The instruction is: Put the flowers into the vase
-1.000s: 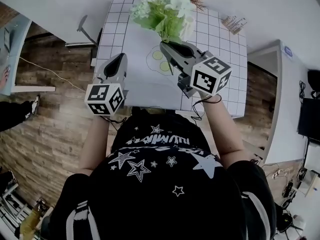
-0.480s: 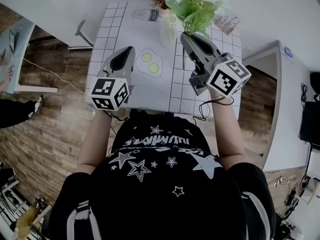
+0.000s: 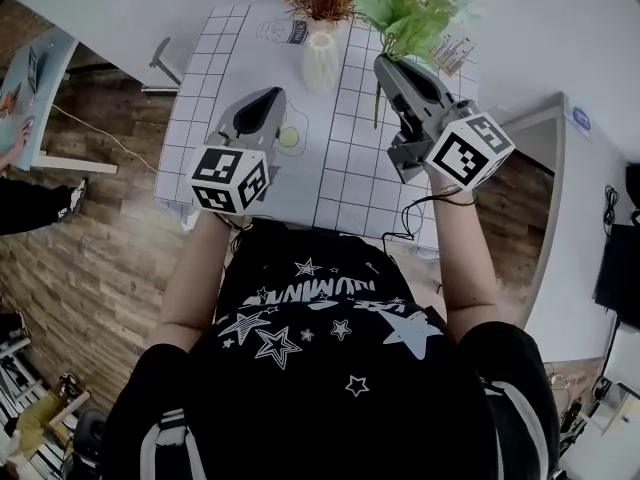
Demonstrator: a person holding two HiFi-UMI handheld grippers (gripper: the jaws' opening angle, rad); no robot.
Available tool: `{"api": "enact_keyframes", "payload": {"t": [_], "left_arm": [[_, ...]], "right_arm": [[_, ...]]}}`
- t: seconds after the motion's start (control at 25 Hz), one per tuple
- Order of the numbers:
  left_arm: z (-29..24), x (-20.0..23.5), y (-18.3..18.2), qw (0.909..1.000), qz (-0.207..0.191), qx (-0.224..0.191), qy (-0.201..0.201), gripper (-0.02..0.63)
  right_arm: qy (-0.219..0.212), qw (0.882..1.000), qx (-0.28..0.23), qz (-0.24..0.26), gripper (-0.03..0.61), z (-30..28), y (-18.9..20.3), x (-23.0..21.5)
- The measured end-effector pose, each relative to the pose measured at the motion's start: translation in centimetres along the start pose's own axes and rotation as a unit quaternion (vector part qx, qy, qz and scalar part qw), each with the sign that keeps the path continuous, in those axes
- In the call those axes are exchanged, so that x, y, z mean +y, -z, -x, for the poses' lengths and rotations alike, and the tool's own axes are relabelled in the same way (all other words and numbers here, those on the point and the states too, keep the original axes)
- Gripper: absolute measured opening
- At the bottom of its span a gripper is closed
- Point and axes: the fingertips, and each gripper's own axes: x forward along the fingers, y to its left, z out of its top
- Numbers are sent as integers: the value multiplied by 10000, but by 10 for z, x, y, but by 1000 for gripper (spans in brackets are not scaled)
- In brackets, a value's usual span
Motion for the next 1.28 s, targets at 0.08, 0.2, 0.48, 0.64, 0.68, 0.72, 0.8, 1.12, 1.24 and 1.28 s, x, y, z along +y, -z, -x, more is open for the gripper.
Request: {"api": "enact_keyframes", "payload": {"t": [0.08,0.2,0.48,0.64,0.68,0.72,0.8,1.12,1.24,1.28], "left_arm": [[-5,-3,1,10000,-26,45,-6,29],[-10,-5,4,9999,-65,86,36,67],[-31,7,1,9992,-317,75,215,251],[-53,8,5,9973,-385,163,609,365],[-59,7,7,9962,-426,215,726,370],[-65,7,8,9952,-454,257,826,377],[-76,7,10,9937,-496,299,962,394],[-119,9,28,9873,-900,358,1258,472],[-128,7,29,9850,-960,323,1395,472],[-131,5,29,9842,-1016,303,1417,469]], "right_arm": [[-84,9999,-88,17,31,-4,-6,-4],[-140,9995,-277,-47,32,-12,-12,-8],[-40,9987,-480,-178,32,-36,-21,-13],[183,9974,-678,-161,32,-43,-28,-19],[232,9970,-723,-160,32,-45,-30,-20],[268,9967,-752,-149,32,-47,-32,-20],[313,9965,-769,-88,32,-53,-35,-21],[564,9953,-793,-2,32,-69,-43,-34],[613,9952,-760,67,32,-79,-46,-39],[613,9952,-753,72,32,-83,-47,-40]]}}
